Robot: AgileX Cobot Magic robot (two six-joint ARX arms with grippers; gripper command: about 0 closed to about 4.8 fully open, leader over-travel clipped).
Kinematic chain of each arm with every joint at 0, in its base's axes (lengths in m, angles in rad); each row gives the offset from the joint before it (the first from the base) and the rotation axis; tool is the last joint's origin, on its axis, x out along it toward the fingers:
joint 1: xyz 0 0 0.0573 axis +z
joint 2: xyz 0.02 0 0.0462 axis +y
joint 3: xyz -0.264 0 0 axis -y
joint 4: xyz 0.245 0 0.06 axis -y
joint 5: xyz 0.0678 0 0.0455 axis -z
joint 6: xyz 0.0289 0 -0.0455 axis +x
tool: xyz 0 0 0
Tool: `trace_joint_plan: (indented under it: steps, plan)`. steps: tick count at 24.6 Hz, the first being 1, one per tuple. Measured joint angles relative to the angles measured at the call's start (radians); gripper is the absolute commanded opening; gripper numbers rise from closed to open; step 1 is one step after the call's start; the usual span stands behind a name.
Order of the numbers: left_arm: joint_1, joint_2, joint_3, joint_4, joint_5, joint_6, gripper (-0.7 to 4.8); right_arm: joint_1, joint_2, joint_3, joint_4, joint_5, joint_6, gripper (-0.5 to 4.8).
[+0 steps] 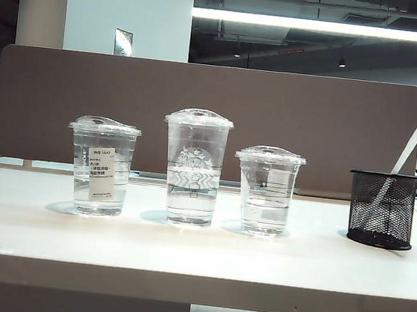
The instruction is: Pick up the straw and insert it into the large coffee cup.
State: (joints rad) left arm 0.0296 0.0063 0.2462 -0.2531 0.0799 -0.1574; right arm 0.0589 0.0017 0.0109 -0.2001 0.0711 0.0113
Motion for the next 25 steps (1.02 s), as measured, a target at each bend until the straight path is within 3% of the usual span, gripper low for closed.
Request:
trace_joint_plan:
  steps: [3, 8, 14, 19, 25]
  plan:
    - [-0.023, 0.0, 0.0, -0.003, 0.076, 0.0, -0.04, 0.0, 0.0, 0.0, 0.0, 0.0, 0.0, 0.03]
    - [-0.118, 0.071, 0.048, -0.047, 0.095, 0.0, -0.04, 0.0, 0.0, 0.0, 0.0, 0.0, 0.0, 0.03]
    - [-0.23, 0.19, 0.245, -0.218, 0.098, 0.0, -0.04, 0.0, 0.0, 0.0, 0.0, 0.0, 0.0, 0.03]
    - [-0.303, 0.199, 0.32, -0.339, 0.101, 0.0, -0.04, 0.0, 0.0, 0.0, 0.0, 0.0, 0.0, 0.03]
    - [-0.312, 0.198, 0.334, -0.408, 0.121, 0.0, -0.04, 0.0, 0.0, 0.0, 0.0, 0.0, 0.0, 0.03]
